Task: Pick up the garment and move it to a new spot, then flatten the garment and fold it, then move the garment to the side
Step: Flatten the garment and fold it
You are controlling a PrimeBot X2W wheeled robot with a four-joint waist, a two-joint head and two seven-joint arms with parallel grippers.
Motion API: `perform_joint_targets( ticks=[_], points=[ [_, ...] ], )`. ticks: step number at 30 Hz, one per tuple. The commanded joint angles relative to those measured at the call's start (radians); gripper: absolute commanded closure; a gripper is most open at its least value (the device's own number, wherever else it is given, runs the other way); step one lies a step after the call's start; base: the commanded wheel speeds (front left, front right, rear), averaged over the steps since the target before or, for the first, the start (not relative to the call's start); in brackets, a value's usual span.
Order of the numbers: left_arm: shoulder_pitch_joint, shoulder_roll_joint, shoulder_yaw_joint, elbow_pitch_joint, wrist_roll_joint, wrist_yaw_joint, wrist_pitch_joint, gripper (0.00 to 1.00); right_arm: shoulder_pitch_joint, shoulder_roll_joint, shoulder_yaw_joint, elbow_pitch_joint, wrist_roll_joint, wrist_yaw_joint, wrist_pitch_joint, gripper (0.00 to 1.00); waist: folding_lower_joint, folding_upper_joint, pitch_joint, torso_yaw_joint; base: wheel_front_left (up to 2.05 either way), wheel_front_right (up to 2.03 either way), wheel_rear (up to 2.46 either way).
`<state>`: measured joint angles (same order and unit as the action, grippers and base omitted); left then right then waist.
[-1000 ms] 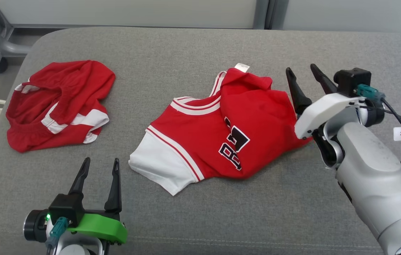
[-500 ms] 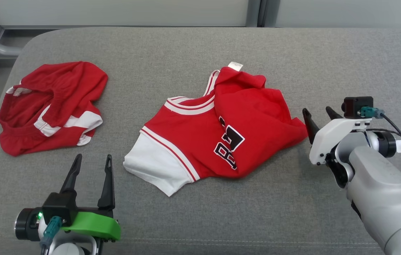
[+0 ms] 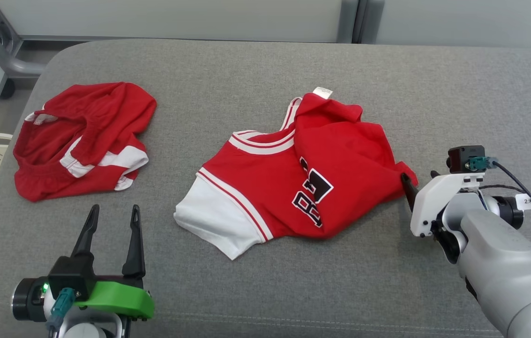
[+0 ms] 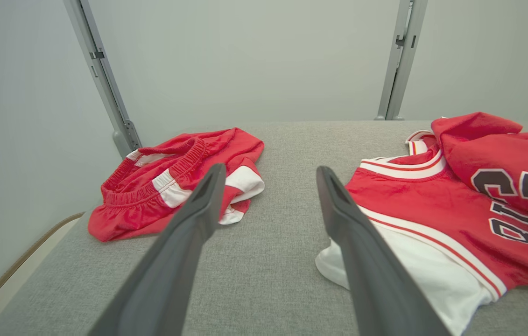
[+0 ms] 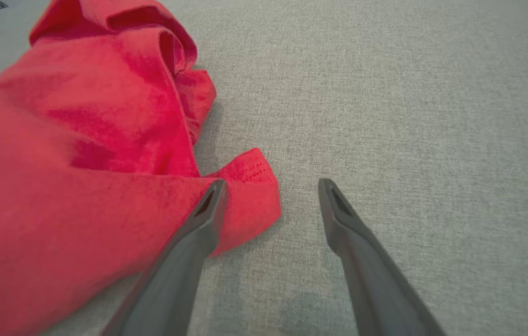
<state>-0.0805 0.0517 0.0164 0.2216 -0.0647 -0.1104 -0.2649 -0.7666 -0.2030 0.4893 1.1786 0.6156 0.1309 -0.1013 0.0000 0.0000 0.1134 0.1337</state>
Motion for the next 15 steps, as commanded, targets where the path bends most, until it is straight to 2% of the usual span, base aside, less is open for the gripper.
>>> perform_joint_targets(
  ticks=[1, 9, 10, 11, 12, 15],
  points=[
    [0.007, 0.002, -0.001, -0.001, 0.007, -0.002, 0.000, 0.00, -0.009, 0.001, 0.005, 0.014, 0.011, 0.000, 0.005, 0.00, 0.0000, 0.0000, 0.000, 0.009, 0.00, 0.00, 0.00],
    [0.004, 0.001, -0.002, 0.002, 0.003, -0.006, 0.000, 0.00, -0.015, 0.008, 0.019, 0.067, 0.029, 0.000, 0.018, 0.01, 0.0000, 0.0000, 0.009, 0.040, 0.00, 0.00, 0.00],
    [0.005, 0.001, -0.001, 0.003, 0.002, -0.007, 0.000, 0.00, -0.015, 0.009, 0.020, 0.070, 0.030, 0.000, 0.017, 0.46, 0.0000, 0.0000, 0.011, 0.042, 0.00, 0.00, 0.00],
    [0.004, 0.001, -0.001, 0.003, 0.002, -0.007, 0.000, 0.00, -0.015, 0.009, 0.022, 0.074, 0.033, 0.000, 0.015, 0.69, 0.0000, 0.0000, 0.012, 0.044, 0.00, 0.00, 0.00],
    [0.004, 0.001, 0.000, 0.004, 0.002, -0.008, 0.000, 0.00, -0.016, 0.009, 0.024, 0.076, 0.033, 0.000, 0.013, 1.00, 0.0000, 0.0000, 0.014, 0.046, 0.00, 0.00, 0.00],
    [-0.001, 0.001, 0.001, 0.006, 0.001, -0.009, 0.000, 0.00, -0.019, 0.013, 0.028, 0.082, 0.037, 0.000, 0.006, 1.00, 0.0000, 0.0000, 0.019, 0.047, 0.00, 0.00, 0.00]
  ],
)
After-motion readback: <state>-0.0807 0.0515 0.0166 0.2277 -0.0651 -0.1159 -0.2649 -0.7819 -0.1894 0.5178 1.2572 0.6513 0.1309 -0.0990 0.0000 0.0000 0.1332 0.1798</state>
